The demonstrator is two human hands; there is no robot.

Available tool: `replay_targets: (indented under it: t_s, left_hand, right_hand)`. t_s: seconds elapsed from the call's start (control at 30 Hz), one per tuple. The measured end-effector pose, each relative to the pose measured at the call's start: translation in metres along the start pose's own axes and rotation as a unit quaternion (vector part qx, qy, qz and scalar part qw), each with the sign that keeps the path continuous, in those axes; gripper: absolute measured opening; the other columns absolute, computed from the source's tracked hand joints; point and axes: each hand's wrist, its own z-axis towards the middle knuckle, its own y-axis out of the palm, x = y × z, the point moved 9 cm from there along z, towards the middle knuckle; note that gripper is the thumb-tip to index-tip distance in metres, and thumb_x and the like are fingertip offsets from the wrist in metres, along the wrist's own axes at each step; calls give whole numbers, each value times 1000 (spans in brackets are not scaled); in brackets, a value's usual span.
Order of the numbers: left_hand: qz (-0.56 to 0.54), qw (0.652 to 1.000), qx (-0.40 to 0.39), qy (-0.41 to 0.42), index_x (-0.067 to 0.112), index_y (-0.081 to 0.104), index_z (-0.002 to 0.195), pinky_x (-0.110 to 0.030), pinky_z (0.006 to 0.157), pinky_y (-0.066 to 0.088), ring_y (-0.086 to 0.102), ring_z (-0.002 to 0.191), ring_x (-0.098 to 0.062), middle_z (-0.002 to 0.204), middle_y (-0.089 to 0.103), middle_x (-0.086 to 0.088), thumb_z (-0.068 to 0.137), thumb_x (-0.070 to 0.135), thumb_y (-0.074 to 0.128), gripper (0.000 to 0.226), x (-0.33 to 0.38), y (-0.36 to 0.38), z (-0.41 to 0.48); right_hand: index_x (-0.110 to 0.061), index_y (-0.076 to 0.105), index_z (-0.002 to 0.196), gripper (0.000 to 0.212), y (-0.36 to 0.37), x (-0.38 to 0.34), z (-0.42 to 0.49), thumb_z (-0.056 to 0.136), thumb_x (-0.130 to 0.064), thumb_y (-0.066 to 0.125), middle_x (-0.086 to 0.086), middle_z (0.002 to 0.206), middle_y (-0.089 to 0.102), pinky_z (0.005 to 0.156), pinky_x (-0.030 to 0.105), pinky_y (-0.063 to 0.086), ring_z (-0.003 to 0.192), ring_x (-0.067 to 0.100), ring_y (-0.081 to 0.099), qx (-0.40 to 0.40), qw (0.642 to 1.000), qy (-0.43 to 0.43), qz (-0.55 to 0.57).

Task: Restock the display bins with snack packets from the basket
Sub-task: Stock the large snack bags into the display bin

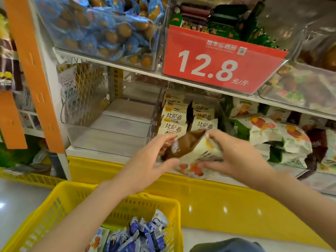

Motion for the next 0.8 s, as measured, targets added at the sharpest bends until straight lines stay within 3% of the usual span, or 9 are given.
replay_targets:
  t_s: [0.1, 0.2, 0.33, 0.47, 0.7, 0.8]
  left_hand:
    - [47, 998, 40, -4, 47, 27, 133, -11, 89, 35, 39, 111, 16, 134, 42, 23, 90, 47, 45, 46, -10, 5, 34]
    - [156, 987, 8, -29, 31, 39, 134, -27, 93, 43, 52, 114, -7, 130, 53, 9, 94, 39, 44, 41, -28, 25, 58]
    - [255, 967, 8, 13, 26, 57, 116, -25, 88, 33, 56, 101, -12, 114, 64, 5, 98, 35, 37, 29, -39, 41, 69]
    - [251, 965, 58, 43, 24, 62, 109, -22, 83, 32, 59, 97, -9, 107, 67, 6, 98, 31, 38, 27, -43, 41, 67]
    - [254, 960, 104, 58, 23, 67, 100, -24, 80, 36, 62, 88, -10, 95, 70, 5, 96, 29, 39, 29, -39, 39, 63]
    - [250, 960, 112, 60, 20, 68, 97, -26, 79, 39, 63, 85, -12, 91, 70, 4, 95, 27, 43, 26, -38, 38, 62]
  right_hand:
    - [-29, 46, 117, 75, -42, 55, -4, 56, -73, 51, -21, 88, 57, 52, 13, 45, 70, -4, 58, 101, 989, 105, 37]
    - [-16, 47, 124, 89, -60, 98, 4, 55, -71, 56, -4, 94, 65, 61, 27, 49, 74, 10, 59, 134, 977, 167, 6]
    - [-20, 43, 130, 78, -23, 111, 43, 69, -64, 64, -2, 101, 67, 61, 28, 51, 74, 11, 60, 9, 982, 165, -90]
    - [-28, 37, 138, 79, 23, 118, 82, 73, -64, 62, -3, 116, 62, 72, 29, 48, 97, 18, 60, -114, 968, 143, -170]
    - [-25, 29, 144, 92, 78, 138, 95, 70, -64, 66, -1, 123, 59, 71, 24, 40, 105, 19, 57, -205, 958, 91, -178]
    - [-24, 32, 141, 90, 75, 135, 104, 69, -67, 64, -2, 119, 61, 65, 23, 42, 98, 17, 59, -173, 952, 37, -251]
